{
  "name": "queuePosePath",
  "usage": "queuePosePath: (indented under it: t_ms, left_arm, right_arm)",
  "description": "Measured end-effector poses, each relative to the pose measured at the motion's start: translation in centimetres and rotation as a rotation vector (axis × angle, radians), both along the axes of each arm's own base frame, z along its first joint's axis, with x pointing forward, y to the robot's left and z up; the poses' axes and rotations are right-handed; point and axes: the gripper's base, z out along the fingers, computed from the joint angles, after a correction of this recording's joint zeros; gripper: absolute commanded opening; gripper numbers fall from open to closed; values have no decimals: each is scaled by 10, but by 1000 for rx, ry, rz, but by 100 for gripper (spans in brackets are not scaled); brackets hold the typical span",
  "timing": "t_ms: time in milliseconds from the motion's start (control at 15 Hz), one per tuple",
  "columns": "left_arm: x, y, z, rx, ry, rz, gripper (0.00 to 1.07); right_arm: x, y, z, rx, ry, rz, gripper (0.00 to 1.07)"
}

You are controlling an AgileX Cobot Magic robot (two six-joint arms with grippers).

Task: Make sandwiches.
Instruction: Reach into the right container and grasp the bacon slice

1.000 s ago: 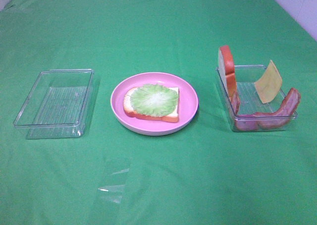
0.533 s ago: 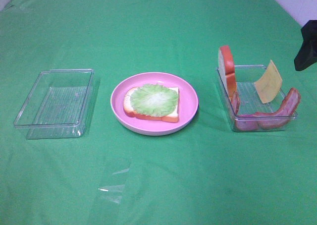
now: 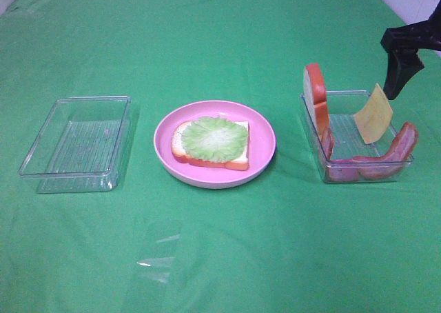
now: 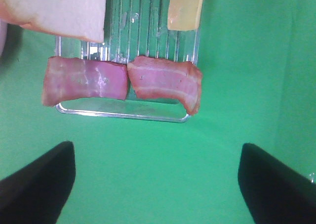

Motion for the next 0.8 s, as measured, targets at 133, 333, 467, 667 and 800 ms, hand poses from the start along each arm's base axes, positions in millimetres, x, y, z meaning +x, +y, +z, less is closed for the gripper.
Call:
queuePosePath:
  t_ms: [133, 333, 467, 667, 800]
  left_arm:
    - [0, 0, 0, 0, 0, 0, 101]
    - [0, 0, 0, 0, 0, 0, 101]
    - [0, 0, 0, 0, 0, 0, 101]
    - [0, 0, 0, 0, 0, 0, 101]
    - [0, 0, 0, 0, 0, 0, 101]
  right_arm:
    - [6, 0, -8, -2, 32, 8, 87]
    - [11, -13, -22, 46, 80, -25, 87]
    - [14, -28, -27, 70, 83, -65, 87]
    - [21, -35, -36, 70, 63, -77, 87]
    - [25, -35, -44, 69, 63, -77, 87]
